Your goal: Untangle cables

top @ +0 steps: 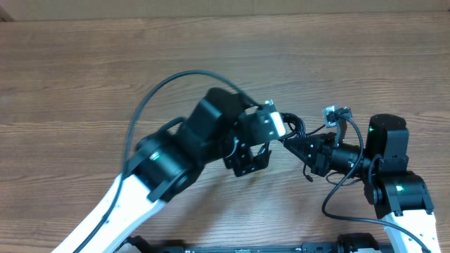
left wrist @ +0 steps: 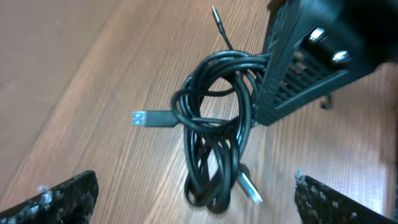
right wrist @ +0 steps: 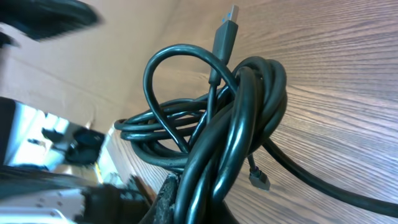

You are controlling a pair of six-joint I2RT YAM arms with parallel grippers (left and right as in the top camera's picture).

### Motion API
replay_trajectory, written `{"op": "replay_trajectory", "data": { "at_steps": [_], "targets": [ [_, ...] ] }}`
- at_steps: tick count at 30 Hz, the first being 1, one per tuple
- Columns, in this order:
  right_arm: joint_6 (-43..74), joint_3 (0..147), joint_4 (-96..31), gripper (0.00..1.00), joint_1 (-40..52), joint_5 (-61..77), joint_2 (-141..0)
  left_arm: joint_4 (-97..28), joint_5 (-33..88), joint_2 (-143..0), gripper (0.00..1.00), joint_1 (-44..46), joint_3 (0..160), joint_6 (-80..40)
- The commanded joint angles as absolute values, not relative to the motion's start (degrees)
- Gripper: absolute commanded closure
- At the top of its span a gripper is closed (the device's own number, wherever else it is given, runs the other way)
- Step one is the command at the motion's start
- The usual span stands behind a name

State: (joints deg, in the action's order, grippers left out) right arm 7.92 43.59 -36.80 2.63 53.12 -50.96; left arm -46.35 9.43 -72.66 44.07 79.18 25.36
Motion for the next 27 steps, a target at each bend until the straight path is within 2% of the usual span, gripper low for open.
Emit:
{"op": "replay_trajectory", "data": {
  "at_steps": [1, 5, 9, 13, 17, 27],
  "targets": [
    [-5.2, 44.7, -39.3, 0.96, 2.6, 54.3, -50.5, -47.8, 10.3, -65.4, 0.00, 44.3, 80.2, 19.4],
    [-23.5, 44.7, -43.7, 0.96, 2.6, 68.9, -50.5, -52.7, 10.3, -60.9, 0.00, 44.3, 80.2, 17.7],
    [-33.8, 44.7, -43.7, 0.96, 2.6, 81.7, -50.5, -56.1, 10.4, -61.2, 0.00, 44.3, 80.1, 13.3],
    [-37.9, 44.7, -43.5, 0.96, 2.5, 86.4, -50.5, -56.0, 10.5, -60.8, 0.00, 44.3, 80.2, 6.0],
    [-40.6, 44.7, -37.8, 0.96, 2.6, 89.9, -50.5, -57.2, 10.7, -59.7, 0.00, 43.8, 80.2, 1.3],
    [-40.6, 44.7, -30.3, 0.96, 2.6, 89.9, -50.5, -57.8, 22.9, -61.4, 0.00, 39.9, 80.1, 1.6]
  ]
}}
